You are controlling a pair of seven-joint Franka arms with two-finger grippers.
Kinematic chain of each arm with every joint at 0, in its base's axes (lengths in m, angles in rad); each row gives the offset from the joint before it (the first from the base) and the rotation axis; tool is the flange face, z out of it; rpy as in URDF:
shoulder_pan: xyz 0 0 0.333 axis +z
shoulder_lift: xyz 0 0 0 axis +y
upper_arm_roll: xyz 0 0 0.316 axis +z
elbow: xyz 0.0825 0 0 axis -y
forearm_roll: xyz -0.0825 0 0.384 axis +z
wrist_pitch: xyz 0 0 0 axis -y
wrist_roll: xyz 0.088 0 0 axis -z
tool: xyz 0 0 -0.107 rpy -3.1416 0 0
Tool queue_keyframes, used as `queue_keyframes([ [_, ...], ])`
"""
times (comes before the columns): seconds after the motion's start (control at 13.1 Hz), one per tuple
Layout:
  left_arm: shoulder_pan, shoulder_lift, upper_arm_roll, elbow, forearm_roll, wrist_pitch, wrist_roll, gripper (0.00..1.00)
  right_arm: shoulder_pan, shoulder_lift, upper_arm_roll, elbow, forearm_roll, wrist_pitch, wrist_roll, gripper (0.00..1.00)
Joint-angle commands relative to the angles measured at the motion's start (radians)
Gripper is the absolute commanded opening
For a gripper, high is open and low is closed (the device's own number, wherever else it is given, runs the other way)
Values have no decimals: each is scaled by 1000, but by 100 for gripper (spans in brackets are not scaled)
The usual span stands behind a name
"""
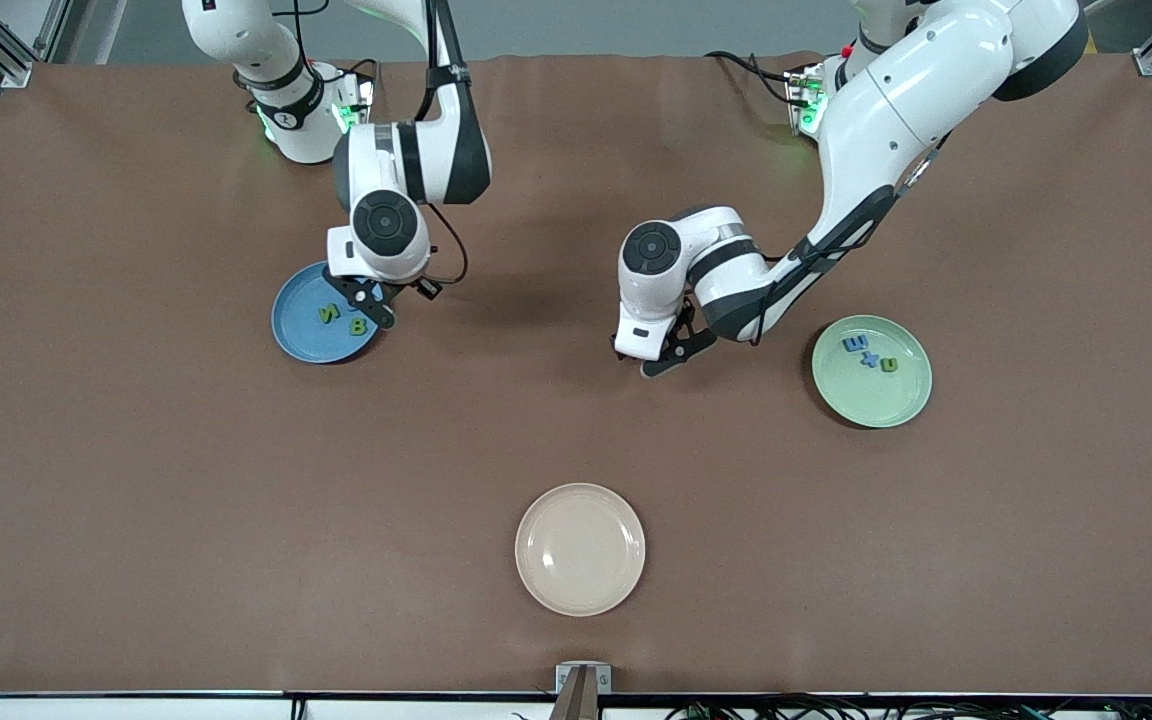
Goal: Sort uppercase to blue plate, lowercase to green plate
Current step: 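Place the q on the blue plate while the left gripper grasps the p, then carry the green p to the green plate while the right arm withdraws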
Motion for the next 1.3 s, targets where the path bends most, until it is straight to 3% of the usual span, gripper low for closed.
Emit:
queue_keyframes([
  [0.0,-11,-4,11,0,-14,3,-18,73,-18,-13,-60,-61,-33,2,-158,1],
  [0.46,-8,-4,11,-8,-14,3,-26,46,-186,-10,-69,-108,-56,7,-442,5],
  [0.53,-7,-4,11,-8,-14,5,-26,40,-191,-10,-69,-110,-56,8,-449,11],
  [0.61,-5,-4,11,-8,-14,5,-26,35,-193,-12,-69,-122,-54,13,-449,49],
  [0.69,-4,-4,11,-8,-14,3,-26,30,-193,-15,-71,-133,-54,22,-450,99],
  [1.07,-4,-6,11,-8,-16,3,-27,15,-179,-19,-91,-124,-54,1,-455,100],
  [1.22,10,-17,10,-8,-16,-4,-9,14,-142,-19,-202,-92,-54,-78,-557,100],
])
